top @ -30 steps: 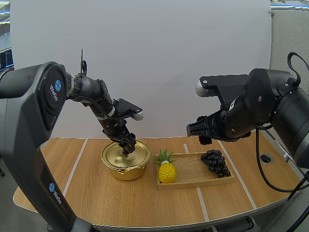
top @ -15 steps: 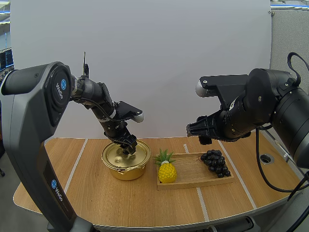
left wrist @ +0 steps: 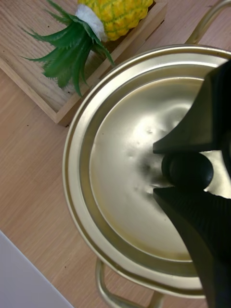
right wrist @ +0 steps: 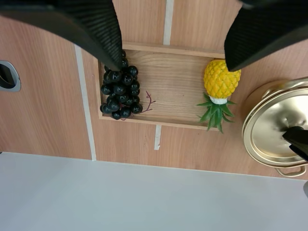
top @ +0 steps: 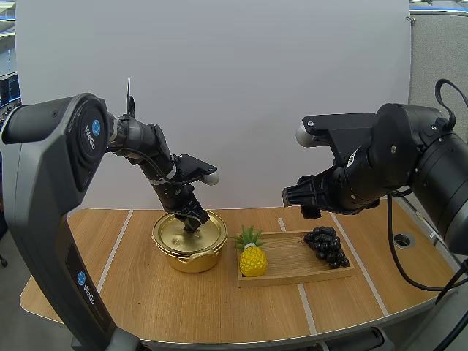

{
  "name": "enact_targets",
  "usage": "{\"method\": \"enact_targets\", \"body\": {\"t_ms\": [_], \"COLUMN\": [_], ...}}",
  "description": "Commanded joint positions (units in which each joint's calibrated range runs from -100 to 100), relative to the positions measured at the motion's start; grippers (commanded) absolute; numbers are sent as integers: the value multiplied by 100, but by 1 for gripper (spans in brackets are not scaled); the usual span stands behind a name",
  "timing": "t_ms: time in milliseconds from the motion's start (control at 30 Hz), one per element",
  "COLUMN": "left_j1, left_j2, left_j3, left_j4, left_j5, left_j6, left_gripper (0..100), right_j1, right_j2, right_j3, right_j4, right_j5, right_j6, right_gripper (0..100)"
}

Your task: Open the pot, put the grape inside, and close it

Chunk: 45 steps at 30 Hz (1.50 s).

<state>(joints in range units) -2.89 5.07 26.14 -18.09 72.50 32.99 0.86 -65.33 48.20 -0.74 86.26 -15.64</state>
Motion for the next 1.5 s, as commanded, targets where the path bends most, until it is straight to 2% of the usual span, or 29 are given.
{"method": "enact_targets", "body": {"t_ms": [0, 200, 433, 767, 1133, 1267, 1467], "left_j1": [-11, -11, -11, -11, -11, -11, -11], "left_j2": [-59, -672, -1780, -2951, -3179, -3179, -3179], "left_j3": [-23, -210, -1044, -2958, -4760, -4961, -4963], "left_j4": [-50, -50, -5, -5, -5, -5, 5], "left_j5": [-34, 4, 144, 528, 539, 28, -1262], "left_j6": [-10, -99, -373, -901, -1349, -1368, -1368], "left_gripper": [0, 0, 0, 0, 0, 0, 0], "right_j1": [-24, -24, -24, -24, -24, -24, -24], "right_j2": [-21, -21, -21, -21, -21, 50, 846], "right_j3": [-54, -54, -54, -54, -54, -54, -54], "right_j4": [-6, 3, 3, 9, -113, -396, -1091], "right_j5": [-55, -55, -55, -55, -16, -170, -447], "right_j6": [-27, -27, -27, -27, -27, 94, 611], "right_gripper": [100, 100, 100, 100, 100, 100, 100]}}
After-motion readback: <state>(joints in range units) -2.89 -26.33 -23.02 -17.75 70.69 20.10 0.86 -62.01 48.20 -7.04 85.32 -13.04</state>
